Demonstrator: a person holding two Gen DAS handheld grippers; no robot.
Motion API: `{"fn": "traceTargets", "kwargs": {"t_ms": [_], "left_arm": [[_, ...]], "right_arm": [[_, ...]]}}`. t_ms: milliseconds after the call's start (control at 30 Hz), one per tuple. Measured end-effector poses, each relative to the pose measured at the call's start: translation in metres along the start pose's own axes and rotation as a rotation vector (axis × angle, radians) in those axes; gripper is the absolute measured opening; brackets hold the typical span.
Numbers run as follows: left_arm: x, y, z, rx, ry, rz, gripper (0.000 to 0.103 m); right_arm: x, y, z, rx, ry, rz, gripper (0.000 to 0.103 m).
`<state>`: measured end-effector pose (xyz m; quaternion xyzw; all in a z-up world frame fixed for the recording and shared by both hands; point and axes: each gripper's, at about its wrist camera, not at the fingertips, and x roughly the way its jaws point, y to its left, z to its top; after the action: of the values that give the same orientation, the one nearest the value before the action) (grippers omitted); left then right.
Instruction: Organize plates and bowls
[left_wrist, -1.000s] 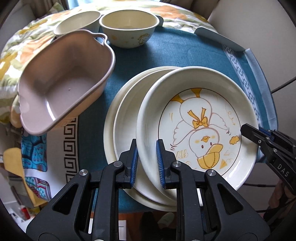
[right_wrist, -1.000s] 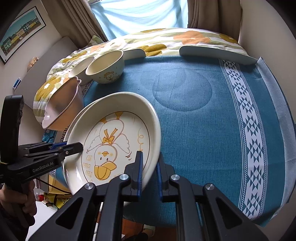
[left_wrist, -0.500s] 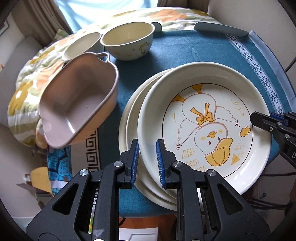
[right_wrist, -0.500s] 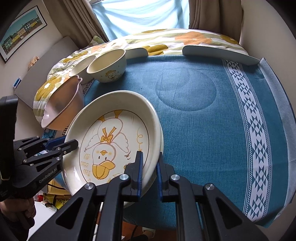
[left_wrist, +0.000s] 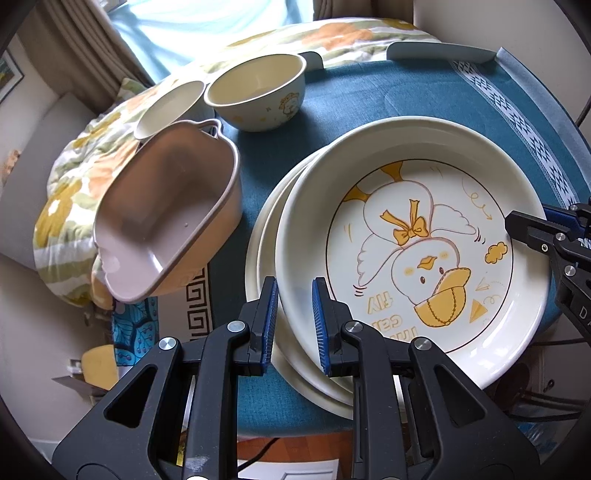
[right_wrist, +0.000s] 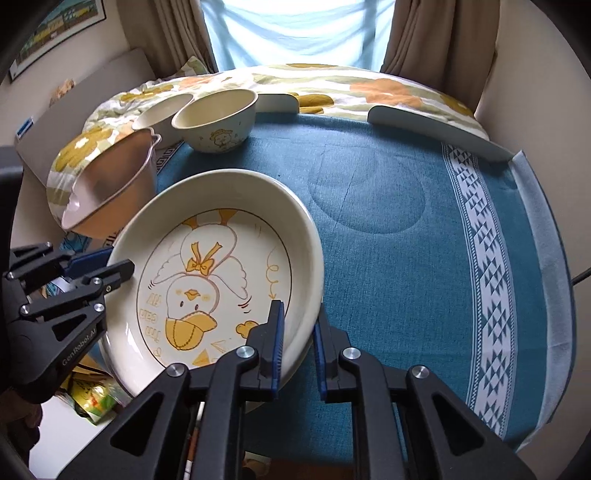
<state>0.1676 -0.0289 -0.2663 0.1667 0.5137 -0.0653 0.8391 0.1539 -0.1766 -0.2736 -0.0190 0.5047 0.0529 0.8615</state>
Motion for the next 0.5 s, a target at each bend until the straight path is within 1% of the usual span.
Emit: {"fn": "traceTargets", "kwargs": {"t_ms": [133,233,500], "left_arm": [[-0.001,-0.001,-0.001,0.012,-0.005,0.019,0.016],[-0.005,-0.006,-0.002,0.043,-0.021,0.059,0.016],[-0.006,-0.006,-0.006,0.046,-0.027,0.064,0.016]], "right_arm": [[0.001,0.002,0.000,-0.016,0.005,-0.023,0.014],[0.003,0.007,-0.001,-0.033,0.013,-0.038,0.014],[0.004,0.012,-0.001,-0.059,0.018,-0.073,0.015]]}}
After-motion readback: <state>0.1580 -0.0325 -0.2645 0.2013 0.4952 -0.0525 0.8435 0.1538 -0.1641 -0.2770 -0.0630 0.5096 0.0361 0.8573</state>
